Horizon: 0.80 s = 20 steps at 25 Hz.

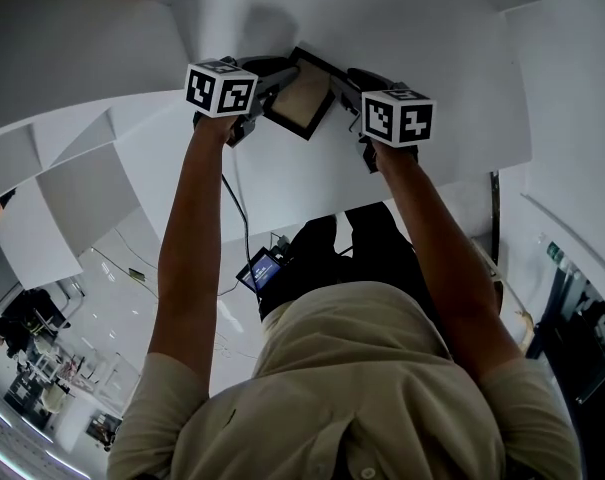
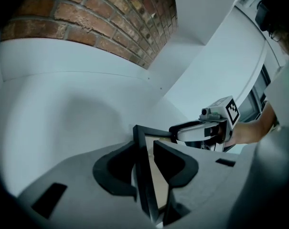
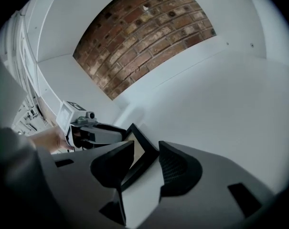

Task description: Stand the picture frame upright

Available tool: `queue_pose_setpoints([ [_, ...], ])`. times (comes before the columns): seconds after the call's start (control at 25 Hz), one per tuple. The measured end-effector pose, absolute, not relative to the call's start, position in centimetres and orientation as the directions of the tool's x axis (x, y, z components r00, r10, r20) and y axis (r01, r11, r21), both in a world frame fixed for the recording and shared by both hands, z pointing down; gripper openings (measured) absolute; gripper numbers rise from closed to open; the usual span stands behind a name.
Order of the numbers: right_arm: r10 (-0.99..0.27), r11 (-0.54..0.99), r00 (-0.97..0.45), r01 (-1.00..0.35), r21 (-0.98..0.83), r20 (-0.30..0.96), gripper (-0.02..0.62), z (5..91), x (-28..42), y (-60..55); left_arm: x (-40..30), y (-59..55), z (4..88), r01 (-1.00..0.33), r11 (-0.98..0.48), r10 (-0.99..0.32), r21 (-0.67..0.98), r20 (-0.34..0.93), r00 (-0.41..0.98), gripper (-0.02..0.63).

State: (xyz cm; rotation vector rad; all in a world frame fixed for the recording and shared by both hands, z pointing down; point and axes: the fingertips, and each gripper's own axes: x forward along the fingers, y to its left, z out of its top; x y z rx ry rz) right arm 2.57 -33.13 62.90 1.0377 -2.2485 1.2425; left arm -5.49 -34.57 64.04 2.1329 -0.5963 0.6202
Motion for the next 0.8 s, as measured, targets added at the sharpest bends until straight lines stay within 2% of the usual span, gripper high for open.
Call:
queue_pose_setpoints([
  [0.24,-0.5,0.341,-0.648,-0.758,-0.557,0.575,0.144,61.8,3.4,-34.4,-5.0,-33.9,63.3,-0.587,-0.528,-0.249,0.613,0.549,0.798,0.101],
  [0.52,-0.573,0.363,-0.691,-0.696,-0.62,0.44,0.144,58.4,3.3,-35.4,-6.0,-33.0,60.3,-0.589,-0.545,-0.383,0.597,0.447,0.808,0.101],
  [0.8,-0.599,0.425,-0.722,-0.653,-0.627,0.346,0.141,54.7,2.8,-35.7,-6.4,-32.7,57.4,-0.595,-0.556,-0.452,0.58,0.39,0.802,0.101],
])
